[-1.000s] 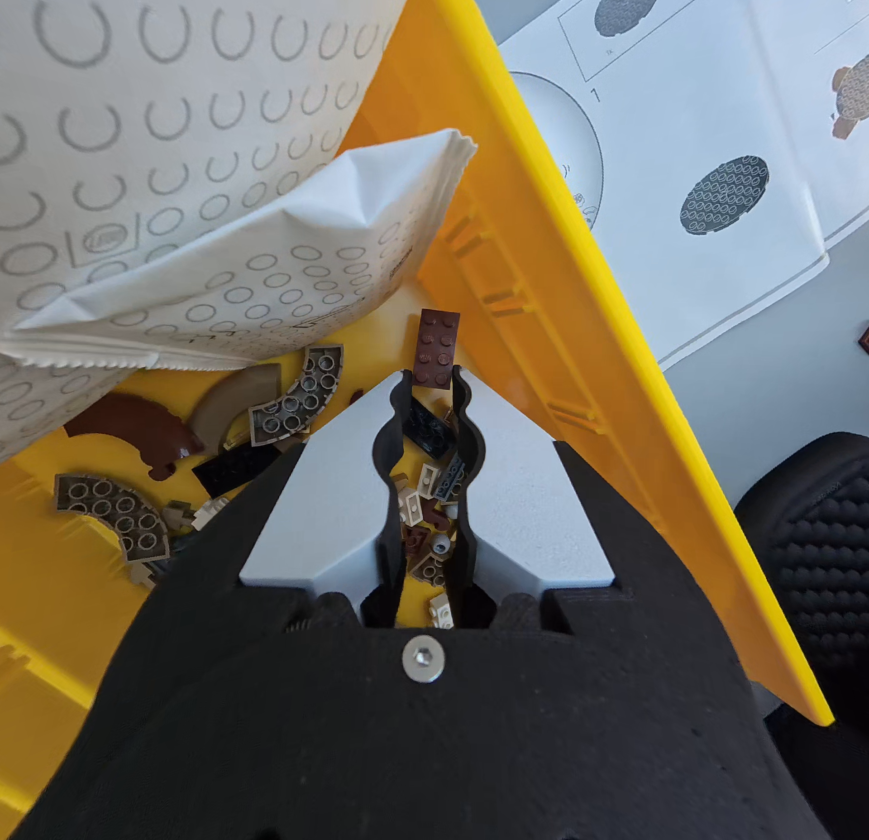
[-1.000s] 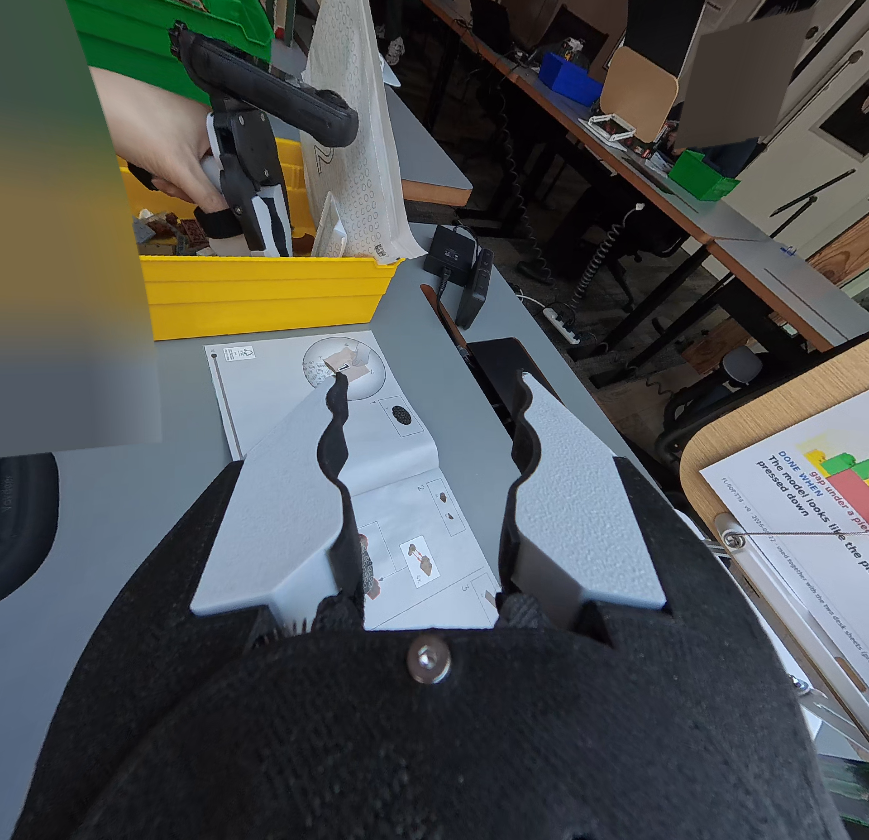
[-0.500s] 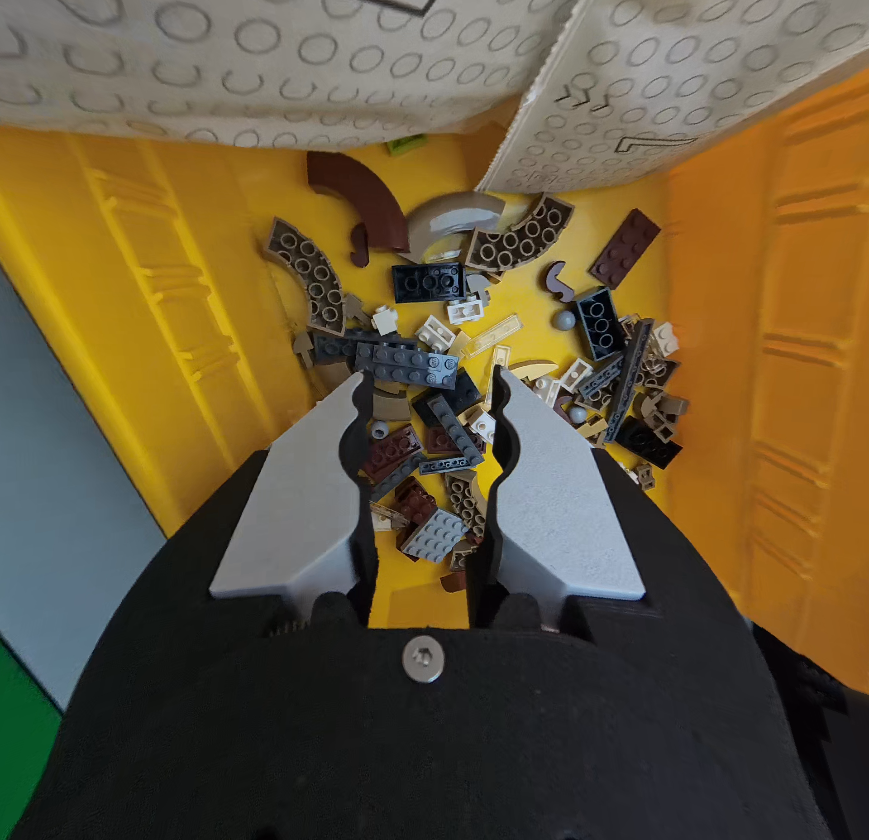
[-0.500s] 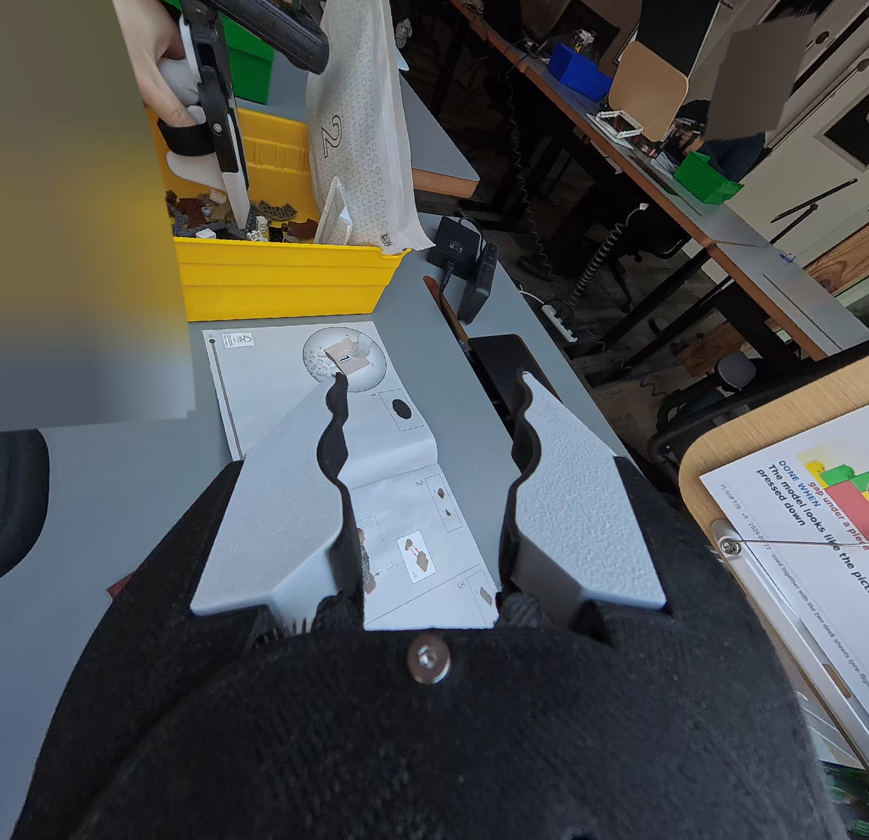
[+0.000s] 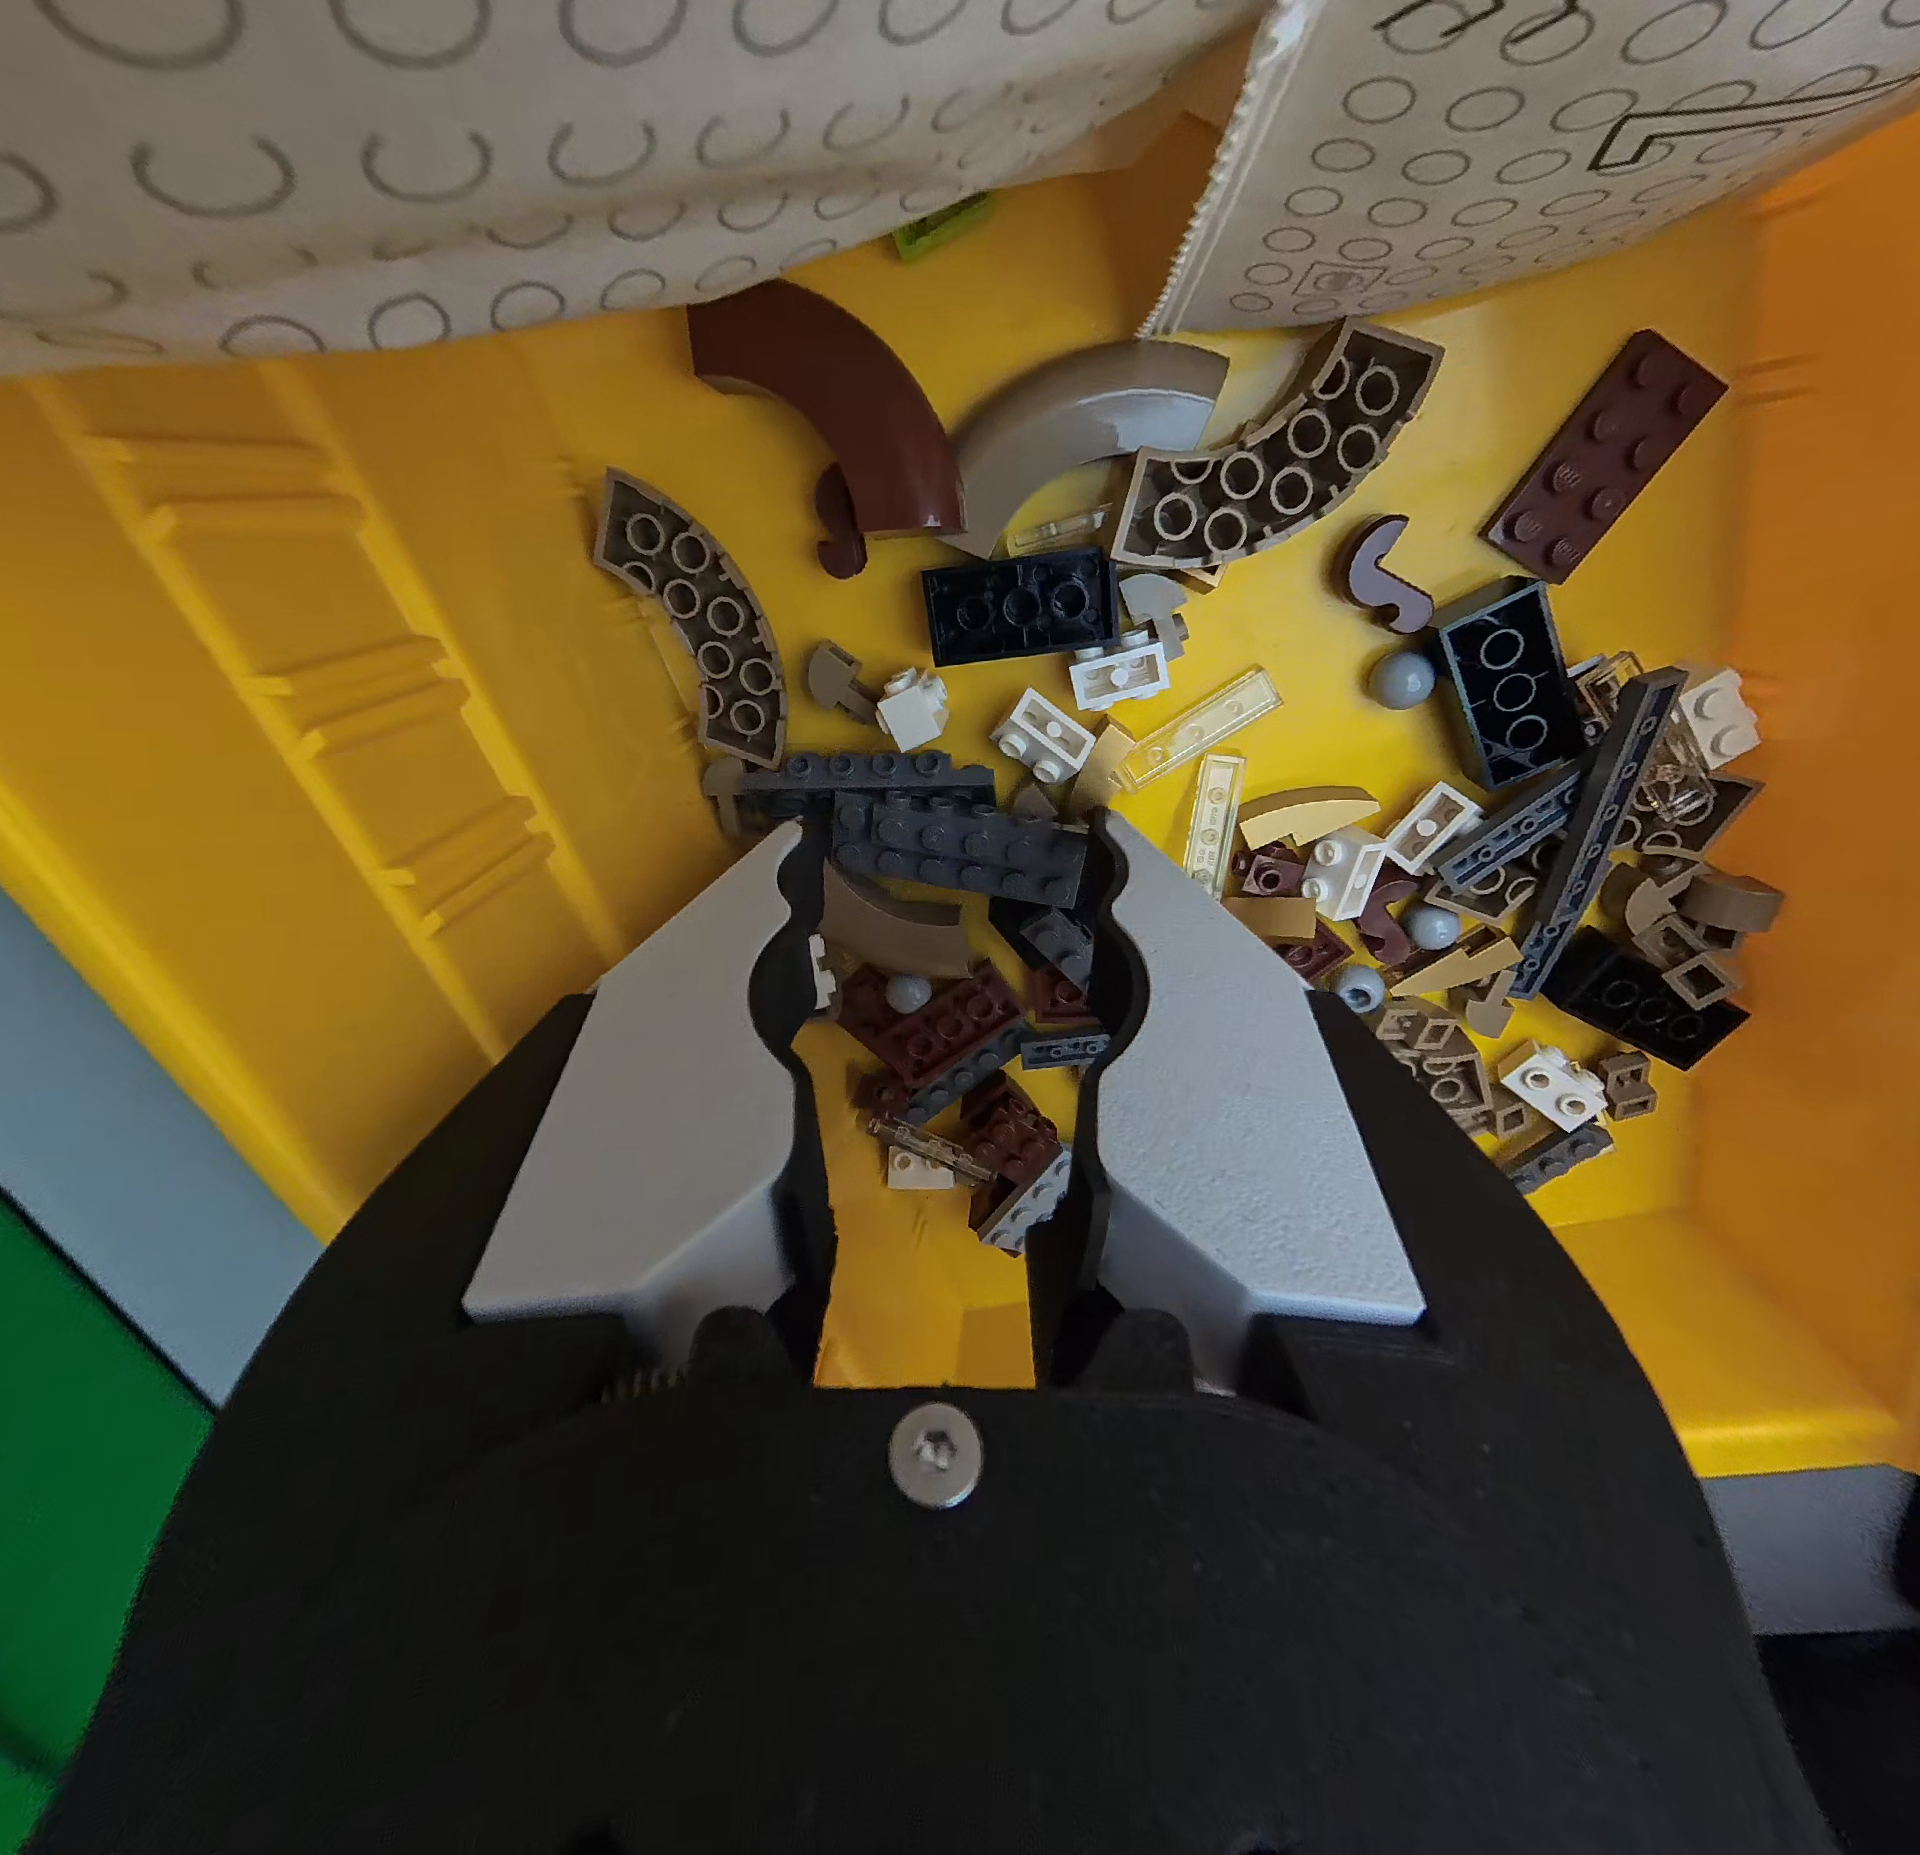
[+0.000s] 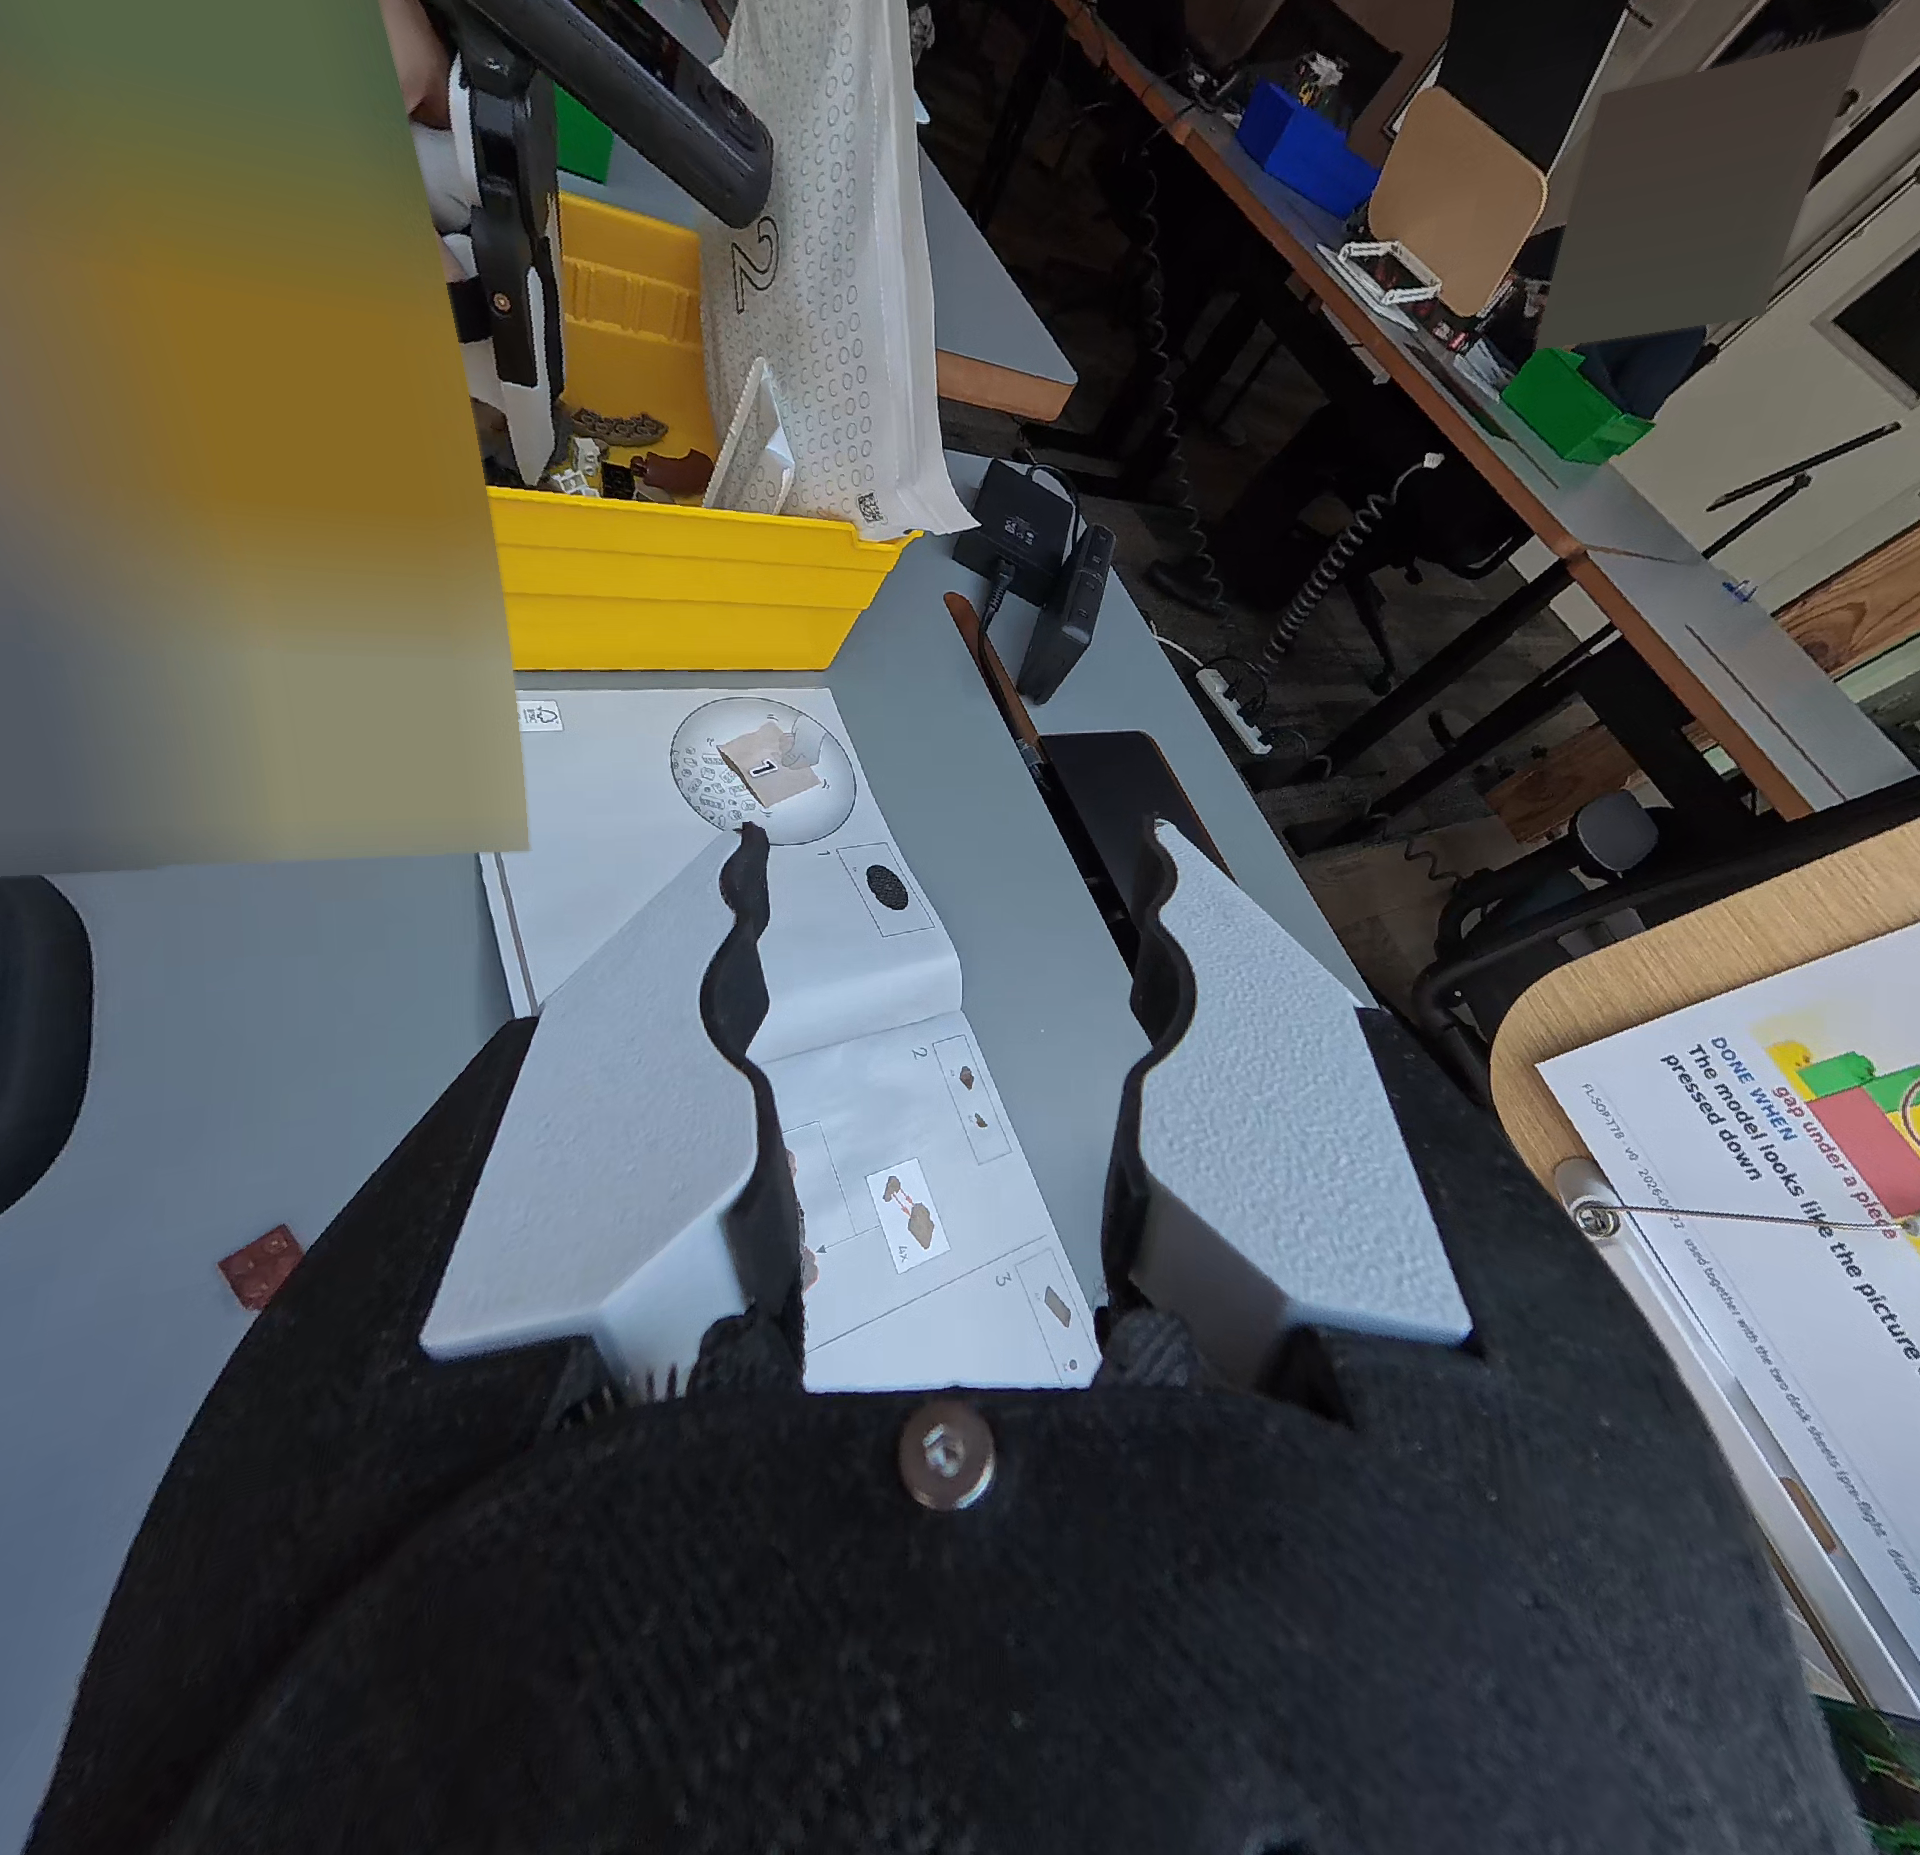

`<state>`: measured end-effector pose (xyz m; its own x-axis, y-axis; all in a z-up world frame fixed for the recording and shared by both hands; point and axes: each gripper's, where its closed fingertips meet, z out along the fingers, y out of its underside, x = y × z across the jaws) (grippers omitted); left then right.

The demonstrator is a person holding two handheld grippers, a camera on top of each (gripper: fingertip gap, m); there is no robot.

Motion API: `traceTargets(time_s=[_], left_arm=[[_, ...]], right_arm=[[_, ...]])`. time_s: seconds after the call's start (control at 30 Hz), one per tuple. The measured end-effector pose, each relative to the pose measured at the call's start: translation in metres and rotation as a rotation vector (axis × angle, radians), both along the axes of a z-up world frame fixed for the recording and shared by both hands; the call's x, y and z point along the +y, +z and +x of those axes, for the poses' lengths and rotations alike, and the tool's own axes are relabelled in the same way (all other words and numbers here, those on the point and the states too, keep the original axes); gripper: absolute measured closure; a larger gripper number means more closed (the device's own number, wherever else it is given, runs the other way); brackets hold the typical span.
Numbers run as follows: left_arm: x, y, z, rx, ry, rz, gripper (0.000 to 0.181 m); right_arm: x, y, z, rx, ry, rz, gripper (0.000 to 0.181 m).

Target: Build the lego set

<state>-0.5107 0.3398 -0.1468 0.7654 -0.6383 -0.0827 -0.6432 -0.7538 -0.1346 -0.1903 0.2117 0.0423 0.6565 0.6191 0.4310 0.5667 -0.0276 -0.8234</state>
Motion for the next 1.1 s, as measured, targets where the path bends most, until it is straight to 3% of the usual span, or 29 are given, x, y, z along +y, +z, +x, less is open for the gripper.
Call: traceTargets(time_s=[0.33, 0.53, 0.63, 0.87, 0.93, 1.0, 1.1], left_arm=[[-0.005, 0.012, -0.002, 0.009, 0.009, 0.019, 0.134], [-0.028, 0.017, -0.008, 0.021, 0.052, -0.053, 0.119], [-0.041, 0.017, -0.009, 0.043, 0.039, -0.093, 0.126], [-0.063, 0.022, 0.024, -0.010, -0.199, -0.116, 0.139], [-0.063, 0.017, 0.025, 0.031, -0.284, -0.116, 0.150], [-0.055, 0.015, 0.027, 0.057, -0.359, -0.065, 0.150], [-0.067, 0.013, 0.030, 0.027, -0.401, -0.120, 0.152]], right_arm=[[0.000, -0.005, -0.002, -0.018, 0.008, -0.007, 0.111], [0.000, -0.006, -0.002, -0.025, 0.011, -0.011, 0.111], [0.000, -0.007, -0.004, -0.029, 0.016, -0.010, 0.111], [-0.001, -0.008, -0.005, -0.034, 0.022, -0.009, 0.111], [-0.001, -0.008, -0.005, -0.034, 0.024, -0.010, 0.111], [-0.002, -0.008, -0.006, -0.038, 0.026, -0.010, 0.111], [-0.002, -0.009, -0.006, -0.043, 0.030, -0.011, 0.111]])
